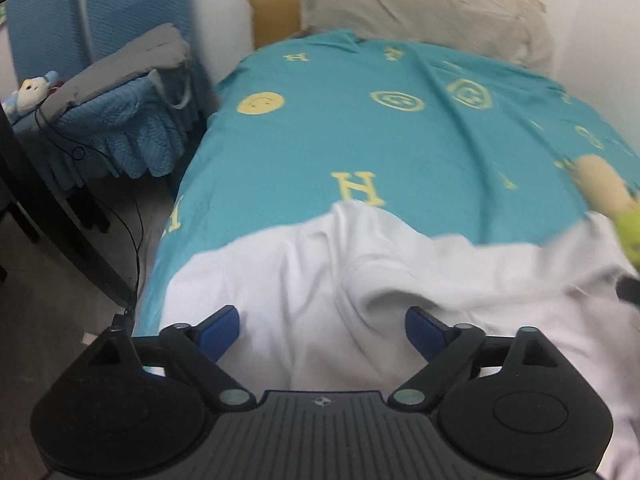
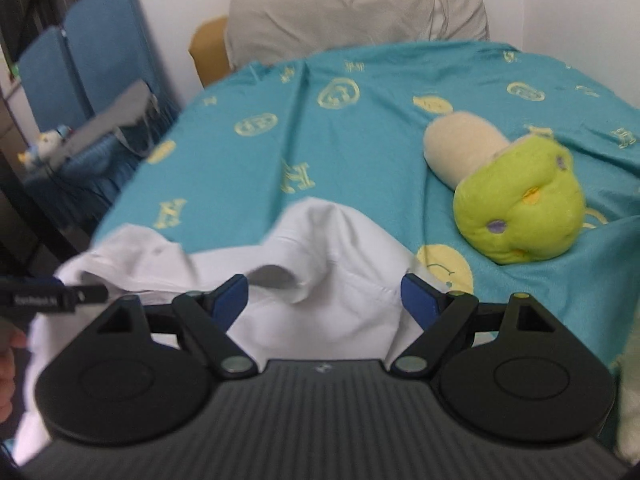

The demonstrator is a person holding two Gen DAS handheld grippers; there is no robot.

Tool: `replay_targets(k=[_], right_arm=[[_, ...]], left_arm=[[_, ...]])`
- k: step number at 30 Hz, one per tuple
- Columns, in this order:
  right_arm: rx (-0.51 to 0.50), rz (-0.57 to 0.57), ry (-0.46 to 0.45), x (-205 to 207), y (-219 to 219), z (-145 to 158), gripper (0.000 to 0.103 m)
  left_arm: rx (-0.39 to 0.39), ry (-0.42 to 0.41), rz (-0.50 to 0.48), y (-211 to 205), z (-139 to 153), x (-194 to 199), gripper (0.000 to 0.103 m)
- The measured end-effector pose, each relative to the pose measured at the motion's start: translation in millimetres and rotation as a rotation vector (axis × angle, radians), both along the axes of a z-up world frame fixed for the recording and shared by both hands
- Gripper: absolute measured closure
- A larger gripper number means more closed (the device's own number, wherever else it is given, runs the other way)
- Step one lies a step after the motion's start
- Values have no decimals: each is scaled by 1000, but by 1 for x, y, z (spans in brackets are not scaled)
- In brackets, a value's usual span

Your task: Fold clothes

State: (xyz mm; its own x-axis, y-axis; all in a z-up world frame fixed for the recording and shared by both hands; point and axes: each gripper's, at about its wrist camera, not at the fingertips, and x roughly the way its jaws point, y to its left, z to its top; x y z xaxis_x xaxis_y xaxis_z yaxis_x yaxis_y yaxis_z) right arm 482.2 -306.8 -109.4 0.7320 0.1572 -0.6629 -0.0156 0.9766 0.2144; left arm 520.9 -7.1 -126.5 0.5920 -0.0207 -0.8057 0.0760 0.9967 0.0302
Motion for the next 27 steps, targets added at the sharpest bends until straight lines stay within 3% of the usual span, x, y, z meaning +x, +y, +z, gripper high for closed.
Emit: replay_targets(k=[5,13,17,23,27], right_arm=[[1,-12,-70,-71,9,41,18],[-20,-46,-186,-219,29,85,18],[-13,-44,-245,-290,36,99,18],[16,-48,-325,-374,42,103,18],[94,-76,-326,-389,36,83,19]], left_arm=[[-5,-91,-34,7,44,-71,6],[-31,-338,-75,6,125,-250,6],[8,-483,-79,7,157,-341,6],[-107,-546,-102,23,162,-441,5],[-142,-507,-72,37,139,-461,5]])
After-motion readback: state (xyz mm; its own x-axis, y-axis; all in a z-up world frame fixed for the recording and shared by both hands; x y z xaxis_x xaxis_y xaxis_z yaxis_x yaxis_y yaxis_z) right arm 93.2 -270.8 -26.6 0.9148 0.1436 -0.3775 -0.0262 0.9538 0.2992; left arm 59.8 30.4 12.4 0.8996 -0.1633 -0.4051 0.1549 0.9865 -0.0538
